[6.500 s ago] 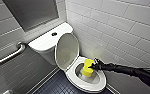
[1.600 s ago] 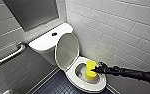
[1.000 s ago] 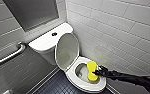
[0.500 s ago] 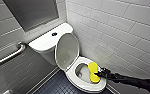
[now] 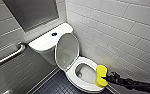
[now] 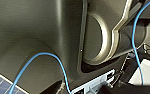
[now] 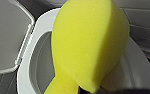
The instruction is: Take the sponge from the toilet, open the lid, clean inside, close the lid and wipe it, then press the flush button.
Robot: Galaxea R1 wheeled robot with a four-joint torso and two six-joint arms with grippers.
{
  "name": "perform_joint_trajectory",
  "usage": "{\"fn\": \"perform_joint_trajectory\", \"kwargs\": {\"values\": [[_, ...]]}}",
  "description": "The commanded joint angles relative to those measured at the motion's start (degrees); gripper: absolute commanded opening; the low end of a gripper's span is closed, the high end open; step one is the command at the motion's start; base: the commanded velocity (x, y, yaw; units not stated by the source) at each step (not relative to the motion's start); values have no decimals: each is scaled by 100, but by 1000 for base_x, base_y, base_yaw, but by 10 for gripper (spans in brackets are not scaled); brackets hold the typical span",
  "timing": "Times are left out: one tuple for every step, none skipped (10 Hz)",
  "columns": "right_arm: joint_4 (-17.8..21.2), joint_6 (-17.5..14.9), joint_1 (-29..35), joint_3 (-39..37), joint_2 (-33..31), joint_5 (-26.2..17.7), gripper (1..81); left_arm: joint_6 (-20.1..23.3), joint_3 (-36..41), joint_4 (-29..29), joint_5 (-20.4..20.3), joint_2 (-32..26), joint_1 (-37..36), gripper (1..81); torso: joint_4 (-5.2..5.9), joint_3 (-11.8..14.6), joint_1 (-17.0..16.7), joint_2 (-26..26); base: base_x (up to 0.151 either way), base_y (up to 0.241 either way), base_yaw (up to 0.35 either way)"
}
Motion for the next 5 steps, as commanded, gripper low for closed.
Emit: {"fn": "perform_joint_trajectory", "kwargs": {"values": [[300, 31, -110, 587, -660, 103, 10, 33, 133, 48, 547, -40, 210, 811, 0, 0, 0, 0, 0, 0, 0], [335, 31, -313, 640, -705, 217, 10, 33, 133, 48, 547, -40, 202, 811, 0, 0, 0, 0, 0, 0, 0], [344, 31, -488, 745, -731, 288, 10, 42, 133, 48, 547, -32, 210, 811, 0, 0, 0, 0, 0, 0, 0], [344, 31, -629, 868, -758, 280, 10, 42, 133, 48, 547, -32, 210, 811, 0, 2, 0, 0, 0, 0, 0], [335, 31, -770, 1103, -879, 262, 10, 42, 142, 48, 547, -23, 202, 811, 0, 2, 0, 0, 0, 0, 0]]}}
